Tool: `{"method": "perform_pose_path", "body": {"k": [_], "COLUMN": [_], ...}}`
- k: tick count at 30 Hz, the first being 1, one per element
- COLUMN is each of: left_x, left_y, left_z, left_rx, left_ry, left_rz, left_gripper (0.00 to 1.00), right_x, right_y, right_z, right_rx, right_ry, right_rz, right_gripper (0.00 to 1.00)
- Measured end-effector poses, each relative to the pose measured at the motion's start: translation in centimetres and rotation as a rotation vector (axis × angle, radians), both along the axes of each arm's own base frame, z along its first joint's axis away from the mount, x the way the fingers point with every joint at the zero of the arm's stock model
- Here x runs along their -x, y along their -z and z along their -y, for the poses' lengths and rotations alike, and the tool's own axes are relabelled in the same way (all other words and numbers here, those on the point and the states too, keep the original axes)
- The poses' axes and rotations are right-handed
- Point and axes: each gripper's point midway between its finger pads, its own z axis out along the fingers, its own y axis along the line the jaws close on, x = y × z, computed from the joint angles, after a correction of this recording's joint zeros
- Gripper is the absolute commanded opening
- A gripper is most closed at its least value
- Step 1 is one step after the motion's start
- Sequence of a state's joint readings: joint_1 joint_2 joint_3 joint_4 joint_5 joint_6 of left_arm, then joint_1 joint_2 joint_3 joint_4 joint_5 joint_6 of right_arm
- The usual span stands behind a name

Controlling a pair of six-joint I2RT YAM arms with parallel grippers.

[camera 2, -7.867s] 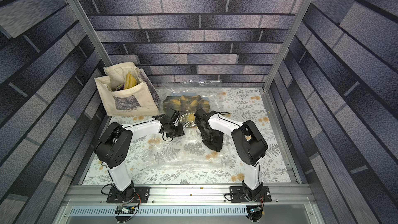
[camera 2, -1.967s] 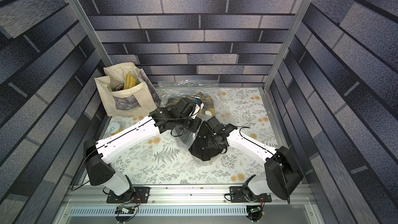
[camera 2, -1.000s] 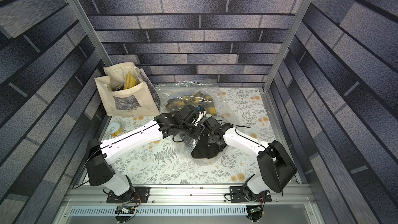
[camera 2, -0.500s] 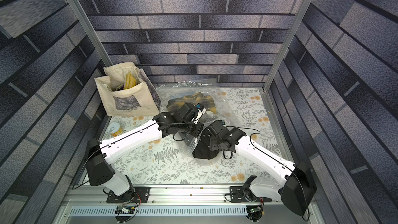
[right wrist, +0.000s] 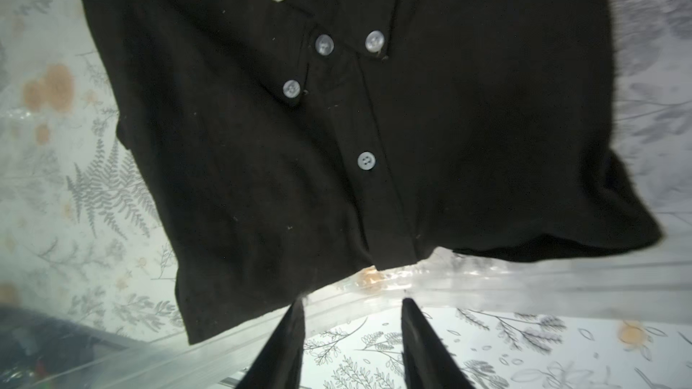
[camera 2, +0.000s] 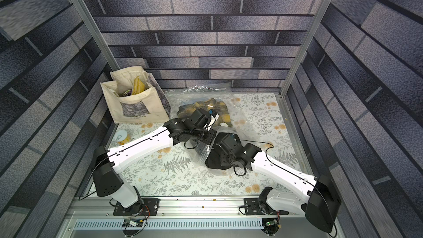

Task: Place the folded shirt into the vacuum bag
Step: Place the shirt in the vacuum bag.

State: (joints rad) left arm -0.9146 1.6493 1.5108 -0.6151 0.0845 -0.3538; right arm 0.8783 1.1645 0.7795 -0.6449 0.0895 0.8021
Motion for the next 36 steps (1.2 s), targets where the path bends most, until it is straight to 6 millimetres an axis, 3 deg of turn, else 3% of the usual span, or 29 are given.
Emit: {"method": "perform_pose_path", "body": {"k": [9,15,23,26,29,32,36], "left_x": [0.2,0.2,-2.7,-3.2,-3.3,-3.1,-3.0], "left_y": [0.1,0.2,0.0,-0.2,-0.5,-0.4,-0.5], "left_z": [0.2,0.1,-2.3,-2.8,-2.9,-3.0,-3.5], "left_rx": [0.007,0.005,-0.046,-0.052,-0.042,-0.022,-0.006], "left_ry": [-0.001,-0.002,-0.115,-0.138,-0.139,-0.136,-0.140], "left_rz": [-0.019,-0.021,0.042,0.056,0.059,0.034,0.016], "left_gripper": [0.03,0.03,0.03,0.03,0.04,0.05,0.06], "right_x": [-1.2,-2.6,-6.3,-6.6,-5.9,-4.2,-1.8], "right_y": [4.3,7.1,7.1,7.0,6.5,4.7,1.2], "right_z": [-5.6,-8.1,-12.5,-13.3,-13.1,-11.9,-9.0], "right_rx": [-0.228,-0.277,-0.325,-0.321,-0.302,-0.268,-0.237], "right_ry": [0.099,0.154,0.139,0.093,0.028,-0.043,-0.098], "right_rz": [-0.098,-0.140,-0.096,-0.086,-0.084,-0.091,-0.080], "right_gripper": [0.19,0.14,0.11,0.19,0.36,0.50,0.55]}}
